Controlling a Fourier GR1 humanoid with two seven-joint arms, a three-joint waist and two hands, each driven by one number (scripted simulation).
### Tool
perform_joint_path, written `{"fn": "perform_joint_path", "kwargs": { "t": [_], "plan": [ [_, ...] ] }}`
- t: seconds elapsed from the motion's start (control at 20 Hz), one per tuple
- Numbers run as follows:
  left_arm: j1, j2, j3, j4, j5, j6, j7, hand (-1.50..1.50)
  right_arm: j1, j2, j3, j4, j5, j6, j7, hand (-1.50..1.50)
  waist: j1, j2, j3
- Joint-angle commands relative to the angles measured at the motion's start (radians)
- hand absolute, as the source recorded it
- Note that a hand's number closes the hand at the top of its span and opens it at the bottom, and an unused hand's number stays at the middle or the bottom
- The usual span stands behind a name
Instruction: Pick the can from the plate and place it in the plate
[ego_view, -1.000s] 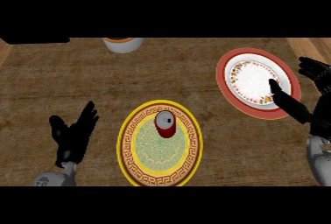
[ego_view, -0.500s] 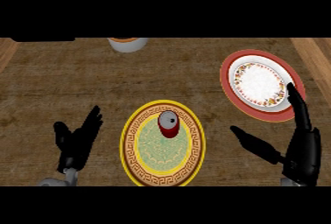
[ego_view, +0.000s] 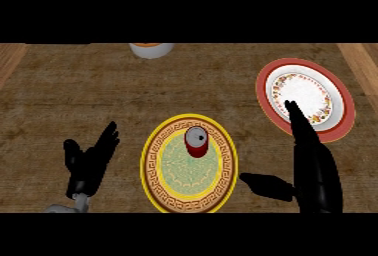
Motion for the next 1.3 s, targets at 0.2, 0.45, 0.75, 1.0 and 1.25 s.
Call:
{"fn": "perform_joint_path", "kwargs": {
  "t": [0.2, 0.45, 0.75, 1.0, 1.25],
  "plan": [
    [0.005, -0.024, -0.017, 0.008, -0.030, 0.008, 0.017, 0.00, -0.256, 0.265, 0.088, 0.173, 0.151, 0.233, 0.319, -1.50, 0.011, 0.007, 0.003],
    [0.005, -0.020, 0.023, 0.004, -0.002, -0.013, 0.029, 0.00, -0.284, 0.333, 0.093, 0.235, 0.215, 0.267, 0.369, -1.50, 0.002, 0.005, 0.004],
    [0.017, -0.022, 0.006, -0.027, -0.037, -0.009, 0.037, 0.00, -0.300, 0.336, 0.101, 0.375, 0.090, 0.166, 0.344, -1.50, 0.011, 0.006, 0.005],
    [0.044, -0.038, 0.012, -0.033, -0.053, -0.002, 0.014, 0.00, -0.244, 0.337, 0.152, 0.406, 0.108, 0.091, 0.309, -1.50, 0.003, 0.005, 0.005],
    [0.035, -0.049, 0.027, 0.037, -0.048, -0.038, -0.021, 0.00, -0.346, 0.337, 0.147, 0.521, 0.101, 0.099, 0.356, -1.50, 0.006, 0.008, 0.004]
  ]
}}
